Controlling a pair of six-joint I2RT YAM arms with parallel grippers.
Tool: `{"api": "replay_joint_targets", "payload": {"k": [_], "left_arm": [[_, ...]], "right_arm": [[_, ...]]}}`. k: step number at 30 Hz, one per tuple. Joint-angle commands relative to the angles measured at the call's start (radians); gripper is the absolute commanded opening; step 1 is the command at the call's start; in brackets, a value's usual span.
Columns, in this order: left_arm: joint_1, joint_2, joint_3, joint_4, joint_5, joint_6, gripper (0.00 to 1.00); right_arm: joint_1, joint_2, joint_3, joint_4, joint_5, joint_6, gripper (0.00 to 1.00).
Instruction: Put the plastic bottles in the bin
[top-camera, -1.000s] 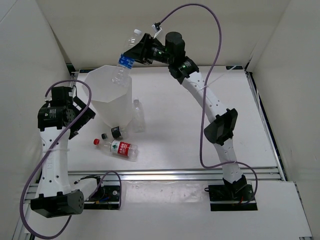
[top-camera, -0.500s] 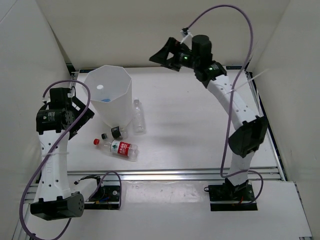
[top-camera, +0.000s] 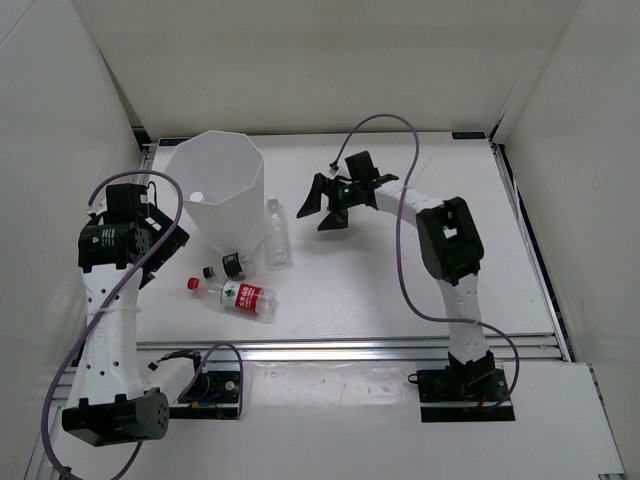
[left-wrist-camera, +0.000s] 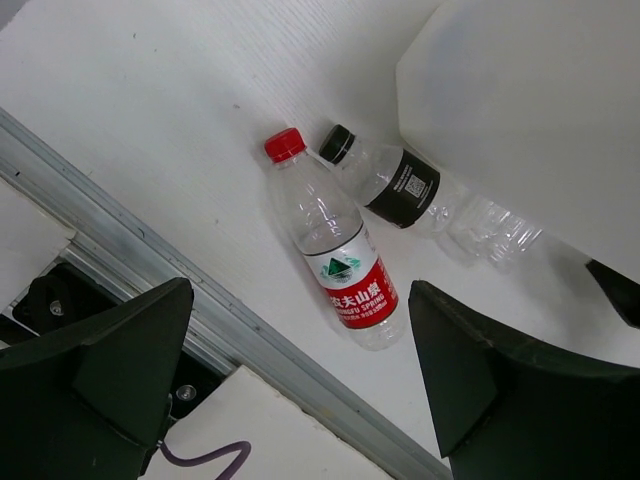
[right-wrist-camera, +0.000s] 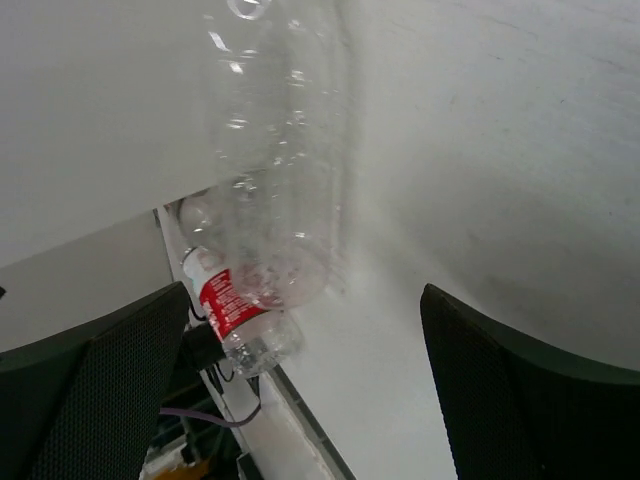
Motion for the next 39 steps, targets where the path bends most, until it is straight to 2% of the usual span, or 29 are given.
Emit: {"api": "replay_joint_targets", "payload": {"k": [1, 13, 21, 24, 27, 30, 31, 33, 36, 39], "left_arm": [[-0.005, -0.005, -0.008, -0.071, 0.007, 0.002, 1.0], [0.014, -0.005, -0.052, -0.071, 0.036, 0.011, 1.0], [0.036, -0.025, -0.083, -0.071, 0.045, 0.02, 1.0], [0.036, -0.025, -0.092, -0.071, 0.045, 0.02, 1.0], [0.036, -0.025, -0.103, -0.071, 0.045, 0.02, 1.0], [0.036, -0.025, -0.114, -0.071, 0.055, 0.011, 1.0], [0.036, -0.034, -0.114, -0.071, 0.065, 0.011, 1.0], [0.036, -0.035, -0.126, -0.071, 0.065, -0.001, 1.0], [0.036, -0.035, -0.144, -0.059, 0.065, -0.021, 1.0], [0.036, -0.035, -0.154, -0.031, 0.078, -0.021, 1.0]], "right_arm": [[0.005, 0.052, 0.112, -0.007, -0.118, -0.042, 1.0], [0.091, 0.337, 0.443, -0.116, -0.206, -0.033, 1.0], [0.101, 0.391, 0.465, -0.116, -0.227, -0.001, 1.0], [0.101, 0.411, 0.465, -0.116, -0.262, 0.011, 0.96], [0.101, 0.422, 0.465, -0.116, -0.299, 0.02, 0.87], [0.092, 0.422, 0.453, -0.116, -0.322, 0.02, 0.69], [0.08, 0.41, 0.441, -0.116, -0.332, 0.02, 0.57], [0.065, 0.396, 0.416, -0.116, -0.345, 0.02, 0.47], [0.025, 0.344, 0.372, -0.116, -0.345, 0.02, 0.4], [0.015, 0.305, 0.347, -0.116, -0.355, -0.002, 0.39]]}}
